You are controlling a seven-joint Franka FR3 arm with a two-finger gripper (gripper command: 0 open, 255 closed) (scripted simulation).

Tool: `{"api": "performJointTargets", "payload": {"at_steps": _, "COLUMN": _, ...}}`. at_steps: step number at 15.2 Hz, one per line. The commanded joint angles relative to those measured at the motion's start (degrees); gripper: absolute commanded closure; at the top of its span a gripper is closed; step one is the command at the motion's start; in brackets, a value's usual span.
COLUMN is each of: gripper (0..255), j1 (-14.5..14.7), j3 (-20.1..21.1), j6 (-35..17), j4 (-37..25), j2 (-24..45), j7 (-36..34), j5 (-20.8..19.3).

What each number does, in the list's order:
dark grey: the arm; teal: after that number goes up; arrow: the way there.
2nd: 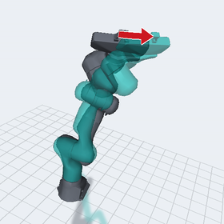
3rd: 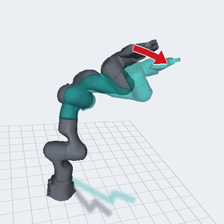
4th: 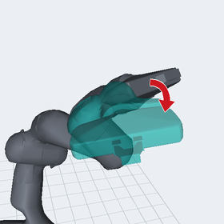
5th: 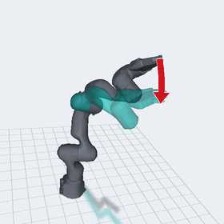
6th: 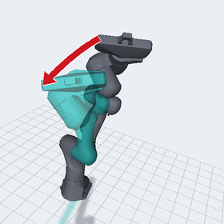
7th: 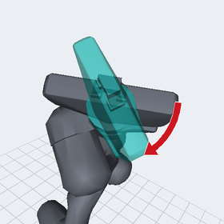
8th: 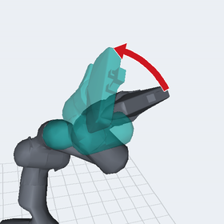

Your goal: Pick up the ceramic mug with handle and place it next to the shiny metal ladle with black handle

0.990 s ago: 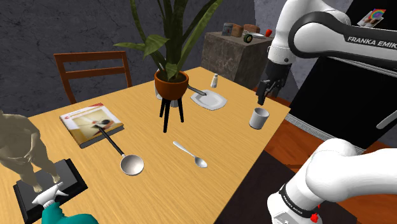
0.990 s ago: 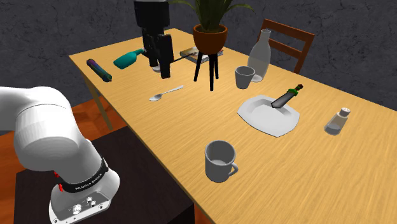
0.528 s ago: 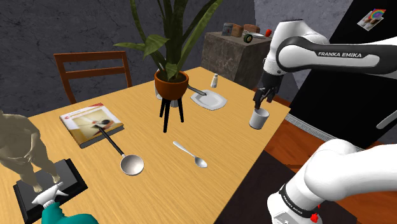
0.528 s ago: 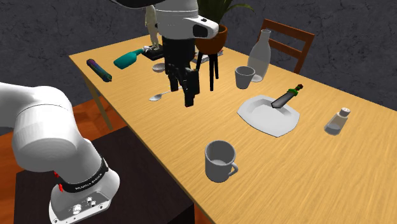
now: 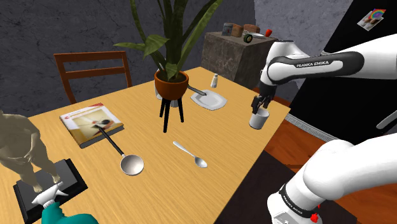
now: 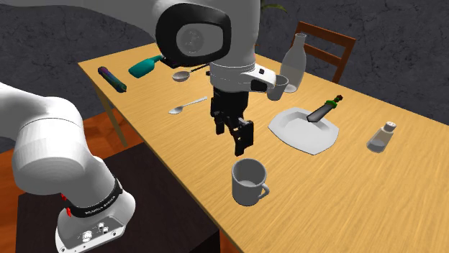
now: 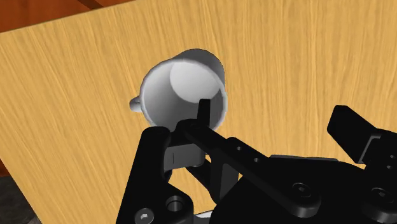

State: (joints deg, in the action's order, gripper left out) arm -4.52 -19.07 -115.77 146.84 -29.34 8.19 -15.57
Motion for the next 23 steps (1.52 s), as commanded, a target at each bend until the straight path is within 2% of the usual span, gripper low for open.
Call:
{"api": "performJointTargets", "payload": {"at_steps": 1, "gripper": 0, "j1": -0.2, "j3": -2.46, "j6": -4.19, "j4": -0.59, "j2": 4.28, "j7": 2.15, "j5": -0.18}}
{"api": "performJointTargets", "payload": {"at_steps": 3, "gripper": 0, "j1": -0.22, "j3": -4.37, "j6": -7.38, "j4": -1.16, "j2": 7.76, "j7": 3.97, "j5": 0.09}}
{"api": "performJointTargets", "payload": {"at_steps": 10, "gripper": 0, "j1": -0.32, "j3": -5.64, "j6": -13.77, "j4": 1.81, "j2": 11.2, "j7": 4.26, "j5": -0.1}}
{"api": "performJointTargets", "payload": {"at_steps": 18, "gripper": 0, "j1": -0.32, "j3": -5.74, "j6": -14.3, "j4": 2.01, "j2": 11.53, "j7": 4.29, "j5": -0.09}}
{"api": "performJointTargets", "payload": {"at_steps": 19, "gripper": 255, "j1": -0.32, "j3": -5.74, "j6": -14.3, "j4": 2.01, "j2": 11.53, "j7": 4.29, "j5": -0.09}}
{"api": "performJointTargets", "payload": {"at_steps": 23, "gripper": 255, "j1": -0.32, "j3": -5.74, "j6": -14.3, "j4": 2.01, "j2": 11.53, "j7": 4.29, "j5": -0.09}}
